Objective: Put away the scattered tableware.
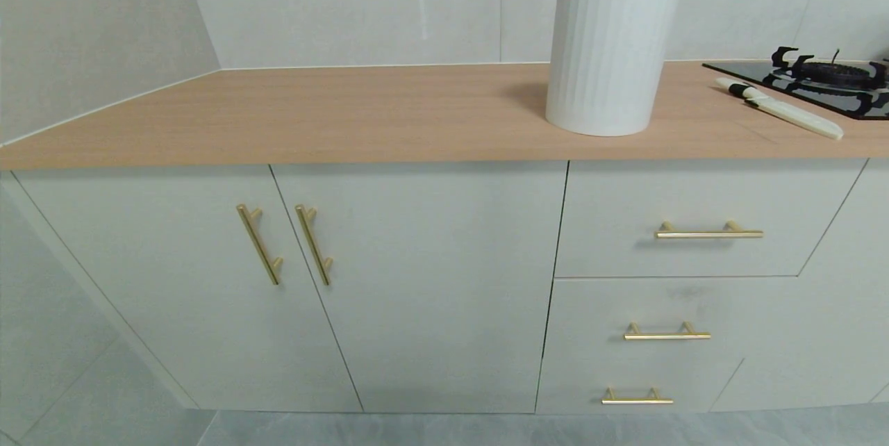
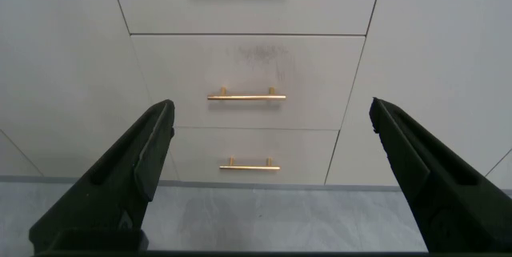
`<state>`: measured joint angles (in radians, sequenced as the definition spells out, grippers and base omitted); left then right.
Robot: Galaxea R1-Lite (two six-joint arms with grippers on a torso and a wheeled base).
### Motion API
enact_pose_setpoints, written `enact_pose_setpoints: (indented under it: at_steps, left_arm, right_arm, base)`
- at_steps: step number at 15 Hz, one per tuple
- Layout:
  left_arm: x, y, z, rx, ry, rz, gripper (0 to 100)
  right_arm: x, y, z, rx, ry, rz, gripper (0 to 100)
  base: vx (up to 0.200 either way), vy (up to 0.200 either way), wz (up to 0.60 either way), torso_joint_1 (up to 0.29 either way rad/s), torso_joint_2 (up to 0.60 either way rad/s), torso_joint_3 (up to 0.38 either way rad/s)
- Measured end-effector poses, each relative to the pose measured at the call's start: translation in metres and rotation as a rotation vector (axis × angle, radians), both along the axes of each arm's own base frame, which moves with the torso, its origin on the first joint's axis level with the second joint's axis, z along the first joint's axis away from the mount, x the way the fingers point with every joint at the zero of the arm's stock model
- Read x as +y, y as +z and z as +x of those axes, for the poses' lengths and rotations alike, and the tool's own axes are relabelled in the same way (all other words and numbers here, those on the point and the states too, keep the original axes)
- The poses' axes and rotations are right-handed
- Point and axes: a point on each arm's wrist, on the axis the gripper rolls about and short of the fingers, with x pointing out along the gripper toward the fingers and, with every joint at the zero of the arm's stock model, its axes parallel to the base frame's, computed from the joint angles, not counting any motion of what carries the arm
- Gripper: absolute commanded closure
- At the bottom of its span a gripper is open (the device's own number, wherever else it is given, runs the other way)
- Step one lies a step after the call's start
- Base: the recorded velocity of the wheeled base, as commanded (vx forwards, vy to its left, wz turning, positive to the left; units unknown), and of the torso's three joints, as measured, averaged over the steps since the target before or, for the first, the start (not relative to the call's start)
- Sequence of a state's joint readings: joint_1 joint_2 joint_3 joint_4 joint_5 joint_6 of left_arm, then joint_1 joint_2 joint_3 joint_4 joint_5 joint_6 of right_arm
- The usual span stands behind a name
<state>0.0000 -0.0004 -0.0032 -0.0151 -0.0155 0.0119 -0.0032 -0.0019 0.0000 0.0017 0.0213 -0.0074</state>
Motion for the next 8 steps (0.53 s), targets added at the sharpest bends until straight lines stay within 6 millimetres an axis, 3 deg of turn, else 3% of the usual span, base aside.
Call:
enact_pose_setpoints:
  at_steps: [8]
  left_arm:
    - [0.0000, 0.0000, 0.0000, 0.000, 0.000, 0.000, 0]
  right_arm:
    - [0.0000, 0.0000, 0.0000, 0.000, 0.000, 0.002, 0]
  base:
    - [0.000, 0.000, 0.00, 0.000, 0.00, 0.000]
